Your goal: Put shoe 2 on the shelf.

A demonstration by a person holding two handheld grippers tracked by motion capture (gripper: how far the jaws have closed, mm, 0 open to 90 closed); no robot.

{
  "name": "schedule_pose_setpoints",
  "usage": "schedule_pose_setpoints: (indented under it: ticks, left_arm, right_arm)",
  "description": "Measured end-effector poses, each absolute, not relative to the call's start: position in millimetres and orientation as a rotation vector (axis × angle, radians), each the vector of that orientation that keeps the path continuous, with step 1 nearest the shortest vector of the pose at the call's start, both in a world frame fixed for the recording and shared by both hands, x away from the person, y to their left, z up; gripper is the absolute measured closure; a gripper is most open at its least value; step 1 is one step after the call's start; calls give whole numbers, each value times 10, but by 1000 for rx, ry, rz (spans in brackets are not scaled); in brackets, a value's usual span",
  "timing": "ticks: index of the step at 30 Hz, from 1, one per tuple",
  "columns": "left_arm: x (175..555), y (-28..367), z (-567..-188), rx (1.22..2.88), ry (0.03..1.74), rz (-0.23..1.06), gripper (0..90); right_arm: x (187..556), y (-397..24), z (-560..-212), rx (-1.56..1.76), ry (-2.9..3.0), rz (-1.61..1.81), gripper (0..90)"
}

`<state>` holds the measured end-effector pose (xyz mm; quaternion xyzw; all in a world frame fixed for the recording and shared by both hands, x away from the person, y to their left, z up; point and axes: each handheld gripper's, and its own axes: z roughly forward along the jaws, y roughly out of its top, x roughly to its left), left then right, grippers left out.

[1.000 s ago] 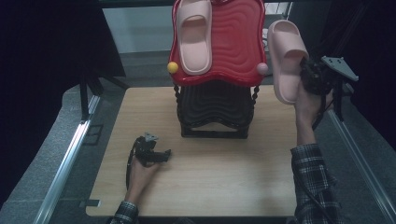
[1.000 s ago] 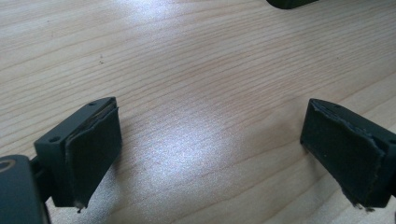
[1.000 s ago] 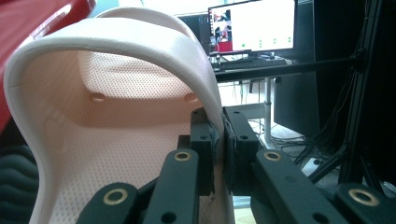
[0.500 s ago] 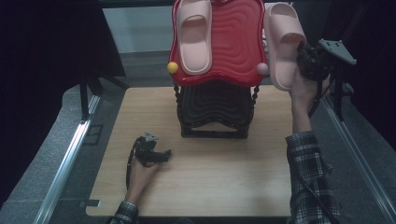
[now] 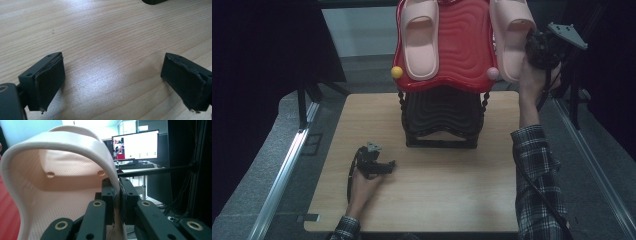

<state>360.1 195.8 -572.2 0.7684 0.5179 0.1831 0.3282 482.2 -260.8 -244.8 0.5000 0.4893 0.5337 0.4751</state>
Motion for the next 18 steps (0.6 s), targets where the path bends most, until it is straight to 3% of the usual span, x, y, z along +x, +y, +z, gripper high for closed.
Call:
schedule_pose_setpoints:
  ticks: [18]
  left_arm:
    - [3598,1949,-5723,2010,1354,476,51]
  right_arm:
    - [4912,-2387,-2137,1220,1182,1302,831]
